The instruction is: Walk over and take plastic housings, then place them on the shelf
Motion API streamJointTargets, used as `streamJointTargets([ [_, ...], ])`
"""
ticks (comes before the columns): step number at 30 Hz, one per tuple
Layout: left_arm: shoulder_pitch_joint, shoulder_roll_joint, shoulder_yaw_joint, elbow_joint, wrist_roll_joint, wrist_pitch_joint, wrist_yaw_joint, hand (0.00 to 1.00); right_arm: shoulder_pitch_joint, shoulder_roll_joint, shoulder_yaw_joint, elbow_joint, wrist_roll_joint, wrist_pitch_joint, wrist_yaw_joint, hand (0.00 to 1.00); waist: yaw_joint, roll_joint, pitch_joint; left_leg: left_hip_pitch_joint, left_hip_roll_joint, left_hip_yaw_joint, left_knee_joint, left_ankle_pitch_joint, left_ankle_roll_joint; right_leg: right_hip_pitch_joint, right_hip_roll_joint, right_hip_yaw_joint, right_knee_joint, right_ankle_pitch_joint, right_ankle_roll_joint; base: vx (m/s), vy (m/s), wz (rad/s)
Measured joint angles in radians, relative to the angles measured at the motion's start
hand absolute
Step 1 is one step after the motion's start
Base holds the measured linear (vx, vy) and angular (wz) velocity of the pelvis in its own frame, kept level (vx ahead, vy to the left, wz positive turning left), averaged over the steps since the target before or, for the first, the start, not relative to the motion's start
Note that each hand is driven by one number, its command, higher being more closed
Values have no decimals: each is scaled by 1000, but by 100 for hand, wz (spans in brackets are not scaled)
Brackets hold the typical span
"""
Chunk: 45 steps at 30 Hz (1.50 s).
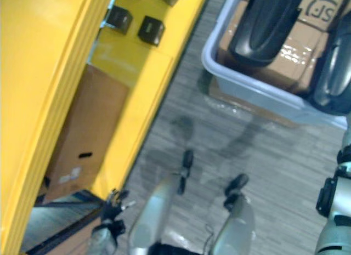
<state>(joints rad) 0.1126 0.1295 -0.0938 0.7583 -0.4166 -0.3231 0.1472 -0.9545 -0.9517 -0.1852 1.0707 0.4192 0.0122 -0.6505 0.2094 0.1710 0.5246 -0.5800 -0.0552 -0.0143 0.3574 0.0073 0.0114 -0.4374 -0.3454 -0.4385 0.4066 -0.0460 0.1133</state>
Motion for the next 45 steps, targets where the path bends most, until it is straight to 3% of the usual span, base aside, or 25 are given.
streamJointTargets([
  [3,0,-4,0,14,-1,-2,-10,0,-19,-29,4,41,0,32,-3,0,6,7,-4,-3,-1,-1,0,0,0,-3,0,-2,0,0,0,25,13,2],
  [6,0,-26,-10,23,-6,-9,-28,0,-53,-93,22,88,0,60,-15,0,21,38,-25,-18,-4,-2,1,0,0,-17,-2,-2,1,0,1,9,6,1],
  [14,-1,-39,-47,47,-9,-24,-44,0,-54,-108,22,160,14,107,-25,0,36,91,-63,-36,-4,-7,2,-1,-1,-32,-3,-6,1,-9,-7,0,0,0],
  [22,-5,-50,-85,48,-17,-35,-45,0,-52,-146,22,206,12,187,53,0,62,109,-76,-50,-12,-13,4,-1,-1,-49,-18,-11,20,-18,-7,18,9,4],
  [23,-6,-59,-85,48,-17,-41,-45,0,-52,-157,25,211,-5,205,71,100,65,112,-78,-50,-14,-16,4,-4,-6,-48,-19,-14,21,-19,-7,5,28,8],
  [38,-7,-62,-122,47,-17,-46,-54,0,-62,-221,72,256,-153,279,151,100,78,116,-81,-50,-9,-30,0,-2,-6,-44,-14,-26,25,-32,-9,7,1,2],
  [45,-7,-62,-124,35,-18,-59,-54,0,-93,-223,135,274,-284,306,151,100,78,137,-97,-45,-4,-36,1,-4,-8,-33,-3,-32,21,-35,-12,3,0,0],
])
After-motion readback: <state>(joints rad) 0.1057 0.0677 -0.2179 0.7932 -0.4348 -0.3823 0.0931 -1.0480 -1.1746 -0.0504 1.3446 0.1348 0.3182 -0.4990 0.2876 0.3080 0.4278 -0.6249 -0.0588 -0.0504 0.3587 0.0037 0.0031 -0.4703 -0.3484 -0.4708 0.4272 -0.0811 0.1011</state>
